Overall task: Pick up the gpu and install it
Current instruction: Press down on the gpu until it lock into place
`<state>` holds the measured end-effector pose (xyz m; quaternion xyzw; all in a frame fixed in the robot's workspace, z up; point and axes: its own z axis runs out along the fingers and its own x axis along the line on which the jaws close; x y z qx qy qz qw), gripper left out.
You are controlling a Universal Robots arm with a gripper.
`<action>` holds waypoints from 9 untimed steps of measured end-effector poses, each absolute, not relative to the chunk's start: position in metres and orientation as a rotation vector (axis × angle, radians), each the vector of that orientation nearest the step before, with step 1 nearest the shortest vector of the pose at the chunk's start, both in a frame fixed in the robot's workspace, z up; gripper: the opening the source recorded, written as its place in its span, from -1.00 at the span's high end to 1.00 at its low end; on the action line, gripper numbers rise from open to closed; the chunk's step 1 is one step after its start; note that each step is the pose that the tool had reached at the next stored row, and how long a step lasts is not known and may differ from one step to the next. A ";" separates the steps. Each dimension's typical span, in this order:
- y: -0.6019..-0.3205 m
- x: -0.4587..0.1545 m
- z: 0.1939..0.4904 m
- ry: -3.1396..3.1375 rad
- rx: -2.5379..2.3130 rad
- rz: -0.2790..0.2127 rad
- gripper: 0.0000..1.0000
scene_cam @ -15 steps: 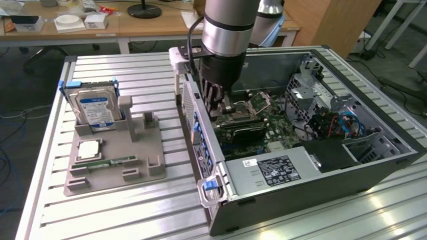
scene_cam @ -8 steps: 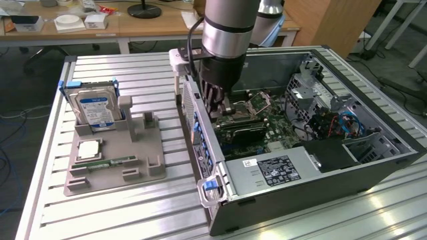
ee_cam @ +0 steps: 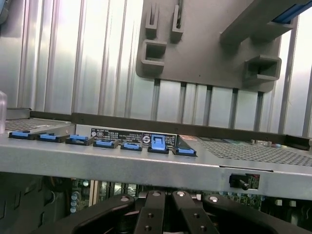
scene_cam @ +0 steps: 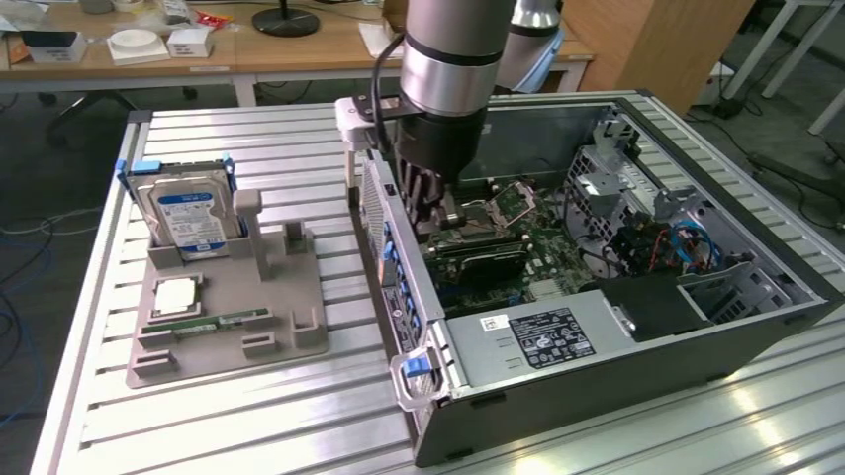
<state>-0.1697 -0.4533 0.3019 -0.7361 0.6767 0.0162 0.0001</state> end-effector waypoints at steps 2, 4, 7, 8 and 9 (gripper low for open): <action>-0.453 -0.168 0.303 2.125 -2.312 0.051 0.80; -0.453 -0.165 0.304 2.127 -2.313 0.051 0.80; -0.453 -0.160 0.305 2.127 -2.314 0.053 0.80; -0.453 -0.159 0.305 2.128 -2.314 0.054 0.80; -0.453 -0.158 0.305 2.128 -2.315 0.054 0.80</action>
